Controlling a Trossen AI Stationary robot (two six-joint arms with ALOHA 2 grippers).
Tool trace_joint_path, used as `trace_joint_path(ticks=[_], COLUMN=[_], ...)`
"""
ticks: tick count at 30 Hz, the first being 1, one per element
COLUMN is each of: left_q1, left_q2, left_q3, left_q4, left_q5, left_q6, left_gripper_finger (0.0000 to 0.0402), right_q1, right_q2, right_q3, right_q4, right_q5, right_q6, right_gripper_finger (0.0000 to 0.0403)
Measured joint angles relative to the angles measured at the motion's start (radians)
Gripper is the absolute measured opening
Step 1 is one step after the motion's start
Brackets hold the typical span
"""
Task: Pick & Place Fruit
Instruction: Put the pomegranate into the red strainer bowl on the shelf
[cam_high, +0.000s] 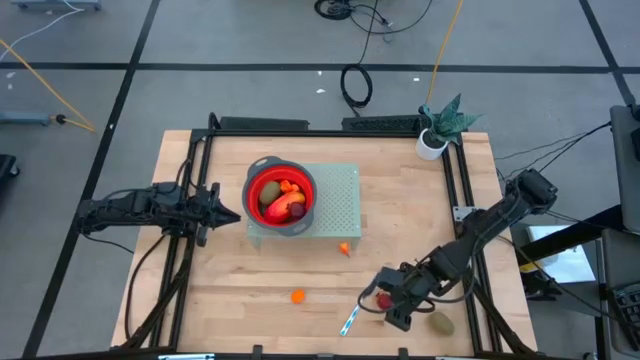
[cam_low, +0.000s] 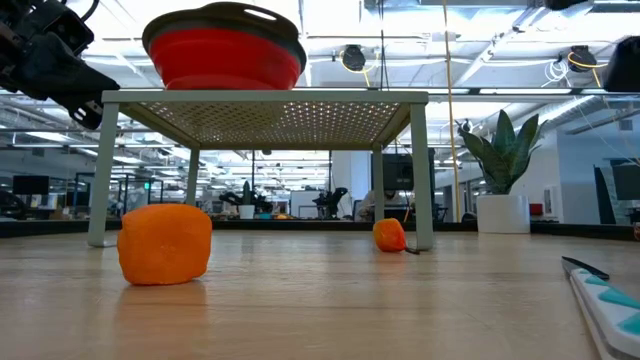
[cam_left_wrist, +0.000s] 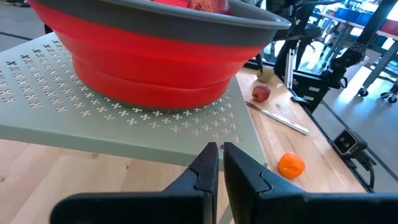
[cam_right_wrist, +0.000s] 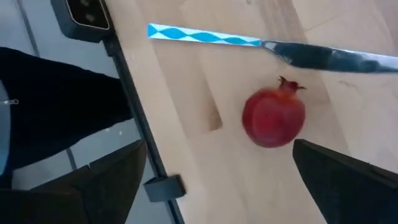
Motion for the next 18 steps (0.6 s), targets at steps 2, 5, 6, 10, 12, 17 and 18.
trace_joint_path(ticks=[2, 5, 6, 10, 12, 17, 18], left_q1=[0.000, 0.000, 0.000, 0.001, 0.001, 0.001, 0.001], left_q2=[0.000, 0.000, 0.000, 0.000, 0.000, 0.000, 0.000], left_q3=[0.000, 0.000, 0.000, 0.000, 0.000, 0.000, 0.000], left_q4=[0.000, -0.001, -0.001, -0.001, -0.001, -0.001, -0.001], left_q5=[0.000, 0.000, 0.000, 0.000, 0.000, -0.001, -0.001], left_q6=[0.000, 0.000, 0.000, 0.000, 0.000, 0.000, 0.000], left_gripper_finger=[0.0024, 0.0024, 0.0024, 0.0024, 0.0024, 0.0024, 0.0024], right_q1=[0.004, 0.004, 0.003, 0.004, 0.004, 0.003, 0.002], right_q2=[-0.001, -0.001, -0.001, -0.001, -0.001, -0.001, -0.001], right_q3=[-0.013, -0.037, -0.044, -0.073, -0.081, -0.103, -0.106], right_q4=[0.004, 0.004, 0.016, 0.051, 0.057, 0.058, 0.061], right_q5=[-0.001, -0.001, -0.003, -0.029, -0.028, -0.023, -0.022], right_q6=[0.013, 0.034, 0.034, 0.034, 0.034, 0.033, 0.032], right_gripper_finger=[0.0399, 0.0398, 0.0399, 0.0399, 0.0397, 0.0396, 0.0396])
